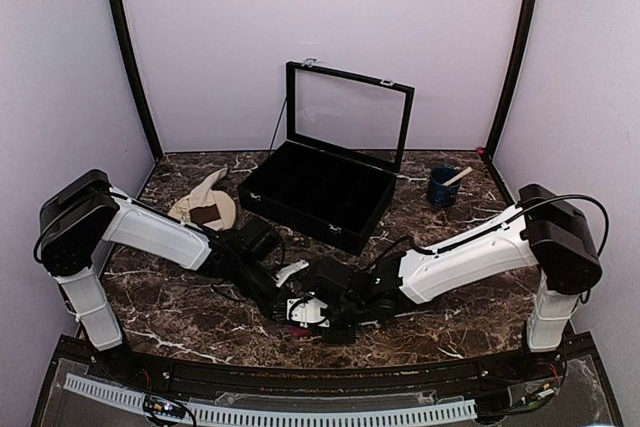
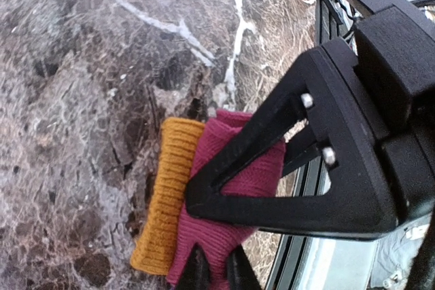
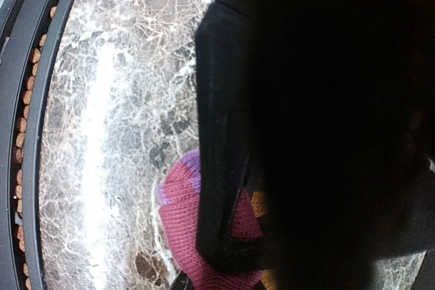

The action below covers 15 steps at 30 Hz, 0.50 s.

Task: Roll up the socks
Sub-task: Pass from the left arm to the right

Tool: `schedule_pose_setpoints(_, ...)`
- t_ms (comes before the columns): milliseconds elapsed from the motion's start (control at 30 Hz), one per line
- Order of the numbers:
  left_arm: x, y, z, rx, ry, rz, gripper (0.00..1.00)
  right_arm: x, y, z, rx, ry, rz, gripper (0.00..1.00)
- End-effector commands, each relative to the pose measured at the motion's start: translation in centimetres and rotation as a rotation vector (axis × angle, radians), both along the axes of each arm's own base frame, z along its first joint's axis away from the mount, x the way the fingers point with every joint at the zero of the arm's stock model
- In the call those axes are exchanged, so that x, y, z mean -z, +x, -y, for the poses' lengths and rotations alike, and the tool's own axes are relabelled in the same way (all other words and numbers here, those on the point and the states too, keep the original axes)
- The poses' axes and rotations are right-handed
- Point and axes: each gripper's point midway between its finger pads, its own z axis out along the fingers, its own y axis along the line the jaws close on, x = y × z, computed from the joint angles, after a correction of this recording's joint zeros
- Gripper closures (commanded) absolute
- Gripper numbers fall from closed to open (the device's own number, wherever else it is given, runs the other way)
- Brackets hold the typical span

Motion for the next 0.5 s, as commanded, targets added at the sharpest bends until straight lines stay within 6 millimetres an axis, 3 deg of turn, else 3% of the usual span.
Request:
schedule_pose_setpoints(0,4.1,-0.7,-3.9,-0.090,0.224,-0.061,0.79,5.3,-1.7,4.5,0.089,-0.187,-0.167,1.00)
schedule_pose_setpoints(167,3.4,0.5,-4.2,-0.168,0.195,-0.039,0.61,5.3,-1.8,4.7,0.118,-0.189,-0.214,1.00)
schedule_pose_setpoints(467,2.7,2.5,-5.6,-0.318,0.183,0.022,0.55,4.9,-1.9,4.8,0.180,-0.165,-0.281,1.00)
